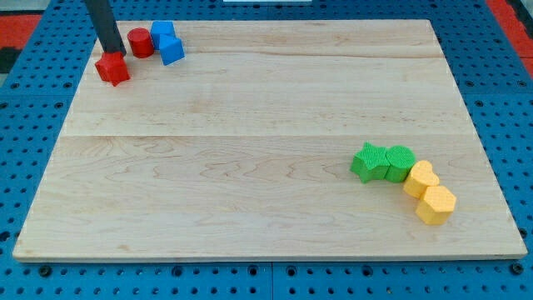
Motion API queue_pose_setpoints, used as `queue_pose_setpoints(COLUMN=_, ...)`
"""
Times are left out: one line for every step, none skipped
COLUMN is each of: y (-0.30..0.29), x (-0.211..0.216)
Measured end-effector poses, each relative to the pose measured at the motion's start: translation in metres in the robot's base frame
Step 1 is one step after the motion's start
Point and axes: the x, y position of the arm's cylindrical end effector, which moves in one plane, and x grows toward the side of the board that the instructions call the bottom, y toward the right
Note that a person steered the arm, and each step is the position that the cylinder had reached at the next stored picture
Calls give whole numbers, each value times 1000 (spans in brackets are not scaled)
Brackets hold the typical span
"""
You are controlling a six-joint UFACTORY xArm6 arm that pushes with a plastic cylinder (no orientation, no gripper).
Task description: Push the red star to the right
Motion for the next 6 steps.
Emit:
queue_pose_setpoints(y=-10, x=-4)
queue_pose_setpoints(y=-30, x=-9)
queue_pose_setpoints(y=-50, x=4)
queue_pose_setpoints(y=-44, x=27)
queue_pose_setpoints(y=0, x=41)
queue_pose_setpoints(y=33, x=45)
